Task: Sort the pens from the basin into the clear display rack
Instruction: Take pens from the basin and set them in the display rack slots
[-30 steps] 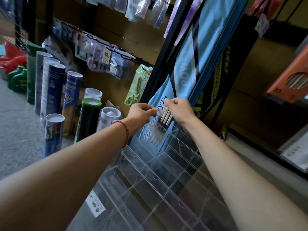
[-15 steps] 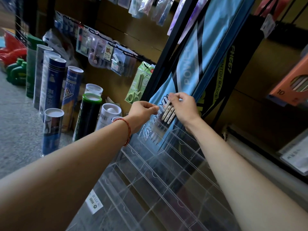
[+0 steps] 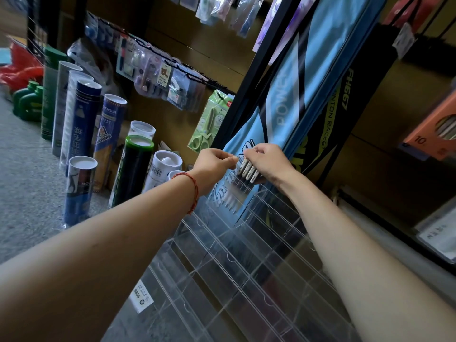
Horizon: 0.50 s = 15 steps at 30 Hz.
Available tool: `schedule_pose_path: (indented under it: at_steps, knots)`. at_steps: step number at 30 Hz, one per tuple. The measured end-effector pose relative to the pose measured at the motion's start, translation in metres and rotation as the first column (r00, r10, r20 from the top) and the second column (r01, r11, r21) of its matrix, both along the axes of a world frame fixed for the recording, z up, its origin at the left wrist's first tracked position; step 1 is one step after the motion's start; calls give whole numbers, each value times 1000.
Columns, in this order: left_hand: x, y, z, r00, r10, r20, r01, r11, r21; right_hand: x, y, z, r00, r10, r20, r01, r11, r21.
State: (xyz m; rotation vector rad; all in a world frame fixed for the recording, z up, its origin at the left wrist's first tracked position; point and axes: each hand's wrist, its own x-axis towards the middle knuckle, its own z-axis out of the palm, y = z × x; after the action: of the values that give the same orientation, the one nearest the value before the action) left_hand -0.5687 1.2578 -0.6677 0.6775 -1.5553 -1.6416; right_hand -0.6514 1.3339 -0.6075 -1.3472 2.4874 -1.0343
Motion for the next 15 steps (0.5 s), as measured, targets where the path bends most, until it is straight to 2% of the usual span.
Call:
schedule_pose_path:
  at_steps: [3,8,10,12,15]
  knots:
    - [0,-1,-1,1000,8,-3,-8,1000,4,4,0,1,1000,10,0,-10,999,36]
    - [1,3,3,1000,7,-7,-7,999,-31,-1,4,-3,1000,-11,23,11,1000,-3]
    - [6,4,4,1000,-11,-5,11,999,-36,0,6,-5,998,-31,-52,30,999,-12]
    - [17,5,2,1000,-10,-6,10,999,-34,5,11,-4,984,-84,-156,67,991,-112]
    - [52,6,-6,1000,5,-26,-6,1000,-25,24,25,10,950,-171,-263,61,924,-378]
